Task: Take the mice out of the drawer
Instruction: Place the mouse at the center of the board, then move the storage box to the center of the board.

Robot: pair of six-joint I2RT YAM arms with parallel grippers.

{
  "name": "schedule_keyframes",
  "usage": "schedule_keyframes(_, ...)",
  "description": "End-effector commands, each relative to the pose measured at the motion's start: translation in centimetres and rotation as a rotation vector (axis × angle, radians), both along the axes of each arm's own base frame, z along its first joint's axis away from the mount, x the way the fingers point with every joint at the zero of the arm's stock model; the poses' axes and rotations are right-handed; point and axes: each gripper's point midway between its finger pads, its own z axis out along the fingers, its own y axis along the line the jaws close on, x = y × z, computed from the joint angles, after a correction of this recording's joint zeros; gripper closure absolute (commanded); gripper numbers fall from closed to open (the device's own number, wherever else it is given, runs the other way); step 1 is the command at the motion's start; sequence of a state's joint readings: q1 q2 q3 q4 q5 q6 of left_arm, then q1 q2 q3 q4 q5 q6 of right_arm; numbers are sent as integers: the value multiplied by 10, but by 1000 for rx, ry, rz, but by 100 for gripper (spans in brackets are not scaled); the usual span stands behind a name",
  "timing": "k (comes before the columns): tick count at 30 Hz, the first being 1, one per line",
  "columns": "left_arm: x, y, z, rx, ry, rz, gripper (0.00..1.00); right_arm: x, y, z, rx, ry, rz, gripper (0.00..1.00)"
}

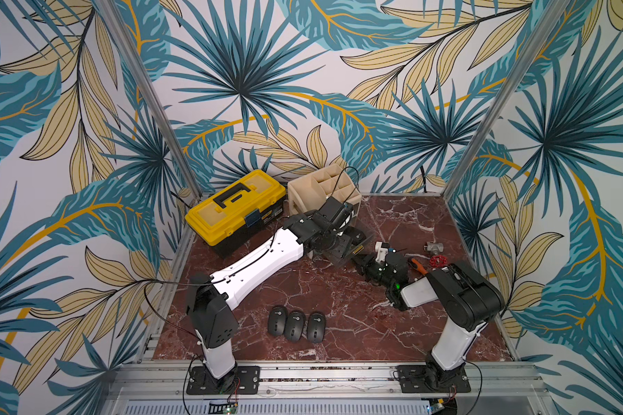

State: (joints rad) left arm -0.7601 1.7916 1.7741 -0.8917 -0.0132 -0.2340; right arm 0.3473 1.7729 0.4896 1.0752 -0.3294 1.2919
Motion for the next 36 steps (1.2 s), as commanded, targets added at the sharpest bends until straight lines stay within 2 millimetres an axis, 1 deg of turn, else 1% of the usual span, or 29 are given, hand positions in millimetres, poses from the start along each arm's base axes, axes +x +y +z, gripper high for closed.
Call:
schedule_keyframes(1,25,6,24,-73,-37,13,42,-8,-9,1,-110,1,-8,100)
schedule_keyframes(6,39,15,24,-75,-45,32,42,-23,-28,-2,-253,67,-29,100)
schedule_keyframes(12,47,21,21,-81,-41,46,42,-46,-51,7,-389,95,-44,100)
schedule_keyframes(15,50,24,17,-82,-33,55,42,-54,-60,17,-433,86,-45,100)
schedule_keyframes(17,52,25,15,-82,-31,60,42,-58,-65,28,-465,68,-49,100)
schedule_keyframes(19,54,26,13,-77,-31,67,42,-60,-67,43,-494,38,-44,100)
schedule_keyframes(21,56,28,10,-64,-29,74,42,-60,-67,62,-516,-3,-31,100)
schedule_keyframes(24,56,30,6,-56,-24,79,42,-56,-64,89,-555,-52,2,100)
schedule_keyframes(27,56,29,5,-60,-21,76,42,-46,-54,109,-573,-78,51,100)
schedule_keyframes(30,56,27,6,-66,-20,74,42,-33,-45,118,-590,-60,99,100)
schedule_keyframes(36,54,23,5,-91,0,65,42,3,-34,118,-604,-29,101,100)
